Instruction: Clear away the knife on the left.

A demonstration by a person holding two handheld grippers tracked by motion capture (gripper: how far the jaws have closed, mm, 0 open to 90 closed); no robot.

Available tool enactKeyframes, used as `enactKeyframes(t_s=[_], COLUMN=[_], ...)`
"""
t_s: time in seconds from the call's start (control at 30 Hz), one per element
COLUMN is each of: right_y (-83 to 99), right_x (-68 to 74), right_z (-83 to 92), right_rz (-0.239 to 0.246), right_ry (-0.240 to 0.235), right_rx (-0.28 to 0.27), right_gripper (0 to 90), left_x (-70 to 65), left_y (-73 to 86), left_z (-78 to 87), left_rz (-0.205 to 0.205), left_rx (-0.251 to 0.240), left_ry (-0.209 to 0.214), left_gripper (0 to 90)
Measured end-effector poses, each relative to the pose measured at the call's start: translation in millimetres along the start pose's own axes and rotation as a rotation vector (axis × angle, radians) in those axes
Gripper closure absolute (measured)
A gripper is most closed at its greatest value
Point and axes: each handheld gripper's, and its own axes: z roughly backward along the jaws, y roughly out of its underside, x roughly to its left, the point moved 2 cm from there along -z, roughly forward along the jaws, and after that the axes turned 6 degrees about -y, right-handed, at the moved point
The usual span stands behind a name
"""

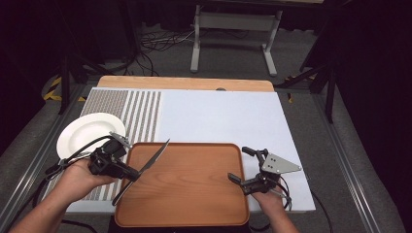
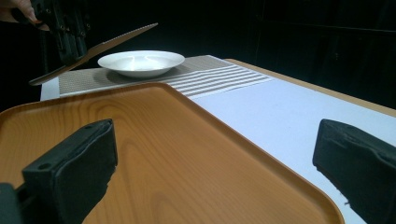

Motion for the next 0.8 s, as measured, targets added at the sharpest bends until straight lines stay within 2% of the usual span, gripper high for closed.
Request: enactKeyframes(t_s=[0.2, 0.8], right_y=[-0.1, -0.7], right_x=[0.0, 0.6], right_z=[0.2, 1.1], right_rz=[0.001, 0.005], right_ry=[0.000, 0.002], right_rx=[0.000, -0.003], right_gripper=[0.4, 0.5], left_x=[-4.7, -7.4], left_y=[-2.5, -4.5], left_z=[-10.5, -42.1], left_rz=[0.010, 0.056], left_rx=[0.011, 0.022], left_ry=[0.006, 0.021], left_gripper=[80.4, 80.4])
